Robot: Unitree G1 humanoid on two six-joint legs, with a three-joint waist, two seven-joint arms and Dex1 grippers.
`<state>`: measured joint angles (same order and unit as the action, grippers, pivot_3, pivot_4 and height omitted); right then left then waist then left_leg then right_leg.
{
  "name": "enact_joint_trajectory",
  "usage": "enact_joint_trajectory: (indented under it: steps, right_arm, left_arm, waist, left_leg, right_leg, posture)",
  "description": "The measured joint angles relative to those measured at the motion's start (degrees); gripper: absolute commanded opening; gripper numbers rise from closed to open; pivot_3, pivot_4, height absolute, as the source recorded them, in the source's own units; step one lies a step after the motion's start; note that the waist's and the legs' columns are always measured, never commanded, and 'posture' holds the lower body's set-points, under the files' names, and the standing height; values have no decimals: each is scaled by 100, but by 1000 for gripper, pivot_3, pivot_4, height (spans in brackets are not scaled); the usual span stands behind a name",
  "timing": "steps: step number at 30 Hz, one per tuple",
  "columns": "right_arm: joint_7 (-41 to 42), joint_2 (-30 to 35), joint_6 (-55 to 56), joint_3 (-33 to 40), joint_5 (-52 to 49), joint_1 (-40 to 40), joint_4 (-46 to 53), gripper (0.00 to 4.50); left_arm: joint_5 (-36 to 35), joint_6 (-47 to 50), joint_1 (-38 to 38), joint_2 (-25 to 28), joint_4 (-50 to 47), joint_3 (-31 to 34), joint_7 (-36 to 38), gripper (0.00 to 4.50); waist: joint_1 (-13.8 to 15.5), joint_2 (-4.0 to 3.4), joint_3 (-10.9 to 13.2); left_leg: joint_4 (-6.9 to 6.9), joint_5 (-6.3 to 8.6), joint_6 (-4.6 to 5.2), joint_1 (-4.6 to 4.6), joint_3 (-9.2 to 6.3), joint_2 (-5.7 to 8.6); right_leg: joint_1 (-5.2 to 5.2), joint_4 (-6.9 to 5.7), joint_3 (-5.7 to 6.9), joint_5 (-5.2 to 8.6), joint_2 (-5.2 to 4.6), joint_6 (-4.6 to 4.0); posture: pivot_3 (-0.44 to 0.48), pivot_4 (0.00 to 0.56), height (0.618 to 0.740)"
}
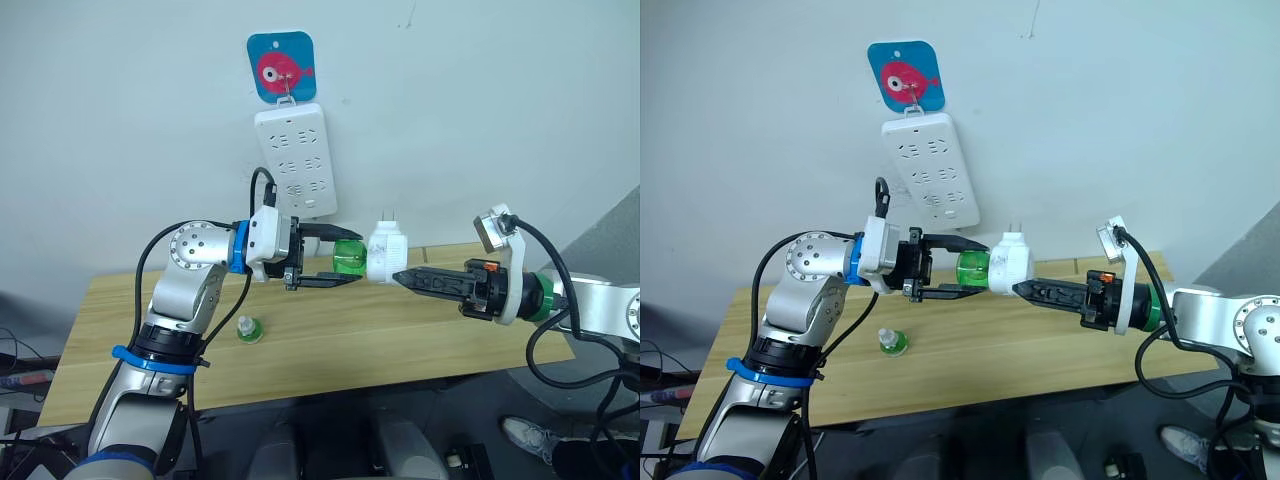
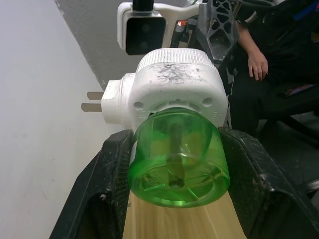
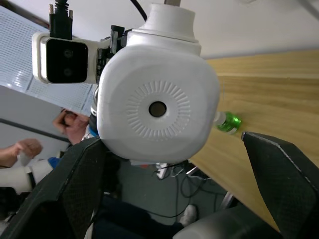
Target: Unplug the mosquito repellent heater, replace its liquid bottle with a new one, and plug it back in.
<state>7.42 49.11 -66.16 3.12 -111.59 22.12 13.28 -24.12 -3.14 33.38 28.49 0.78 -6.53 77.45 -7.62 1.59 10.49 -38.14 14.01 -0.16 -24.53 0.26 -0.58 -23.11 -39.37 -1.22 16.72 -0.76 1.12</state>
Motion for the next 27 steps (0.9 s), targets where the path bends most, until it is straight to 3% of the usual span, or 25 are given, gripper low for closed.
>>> enact_joint_trajectory:
  steps: [12,15,18,21,25,27]
  right_arm:
    - [35,-477,-60,-326,0,525,-290,4500]
    - [-1,-580,-60,-380,0,594,-339,3934]
    - [-17,-645,-88,-441,12,596,-432,3055]
    - [-17,-660,-139,-446,14,596,-470,3053]
    - [-16,-629,-161,-449,38,607,-477,3053]
    - [3,-552,-239,-554,93,606,-399,3053]
  left_arm:
    - [11,-125,-67,-74,-20,-55,59,2305]
    - [30,-174,-77,-84,-28,-58,59,2305]
    - [35,-258,-91,-80,-69,-50,67,2305]
    - [33,-232,-126,-81,-80,-55,67,2305]
    - [-132,606,-105,35,-284,-107,-31,2305]
    - [-501,1902,118,426,-431,-345,69,2305]
  waist:
    - [33,0,0]
    - [51,0,0]
    - [80,0,0]
    - [118,0,0]
    - [135,-1,0]
    - [130,-3,2]
  left_leg:
    - [-3,0,0,-3,-4,0]
    - [-3,0,0,-3,-4,0]
    - [-3,0,0,-3,-4,0]
    - [-5,0,0,-3,-5,0]
    - [-7,0,0,-4,-7,0]
    - [-7,0,0,-4,-12,0]
  right_leg:
    - [0,0,3,0,-1,0]
    - [0,-1,4,0,-1,0]
    - [-1,-2,4,0,-1,0]
    - [-1,-3,4,0,-1,0]
    - [-1,-4,6,0,-1,0]
    - [-3,-8,10,0,2,1]
  posture:
    - [-175,171,740]
    - [-175,171,740]
    - [-170,172,740]
    - [-168,176,740]
    - [-162,177,740]
    - [-165,178,740]
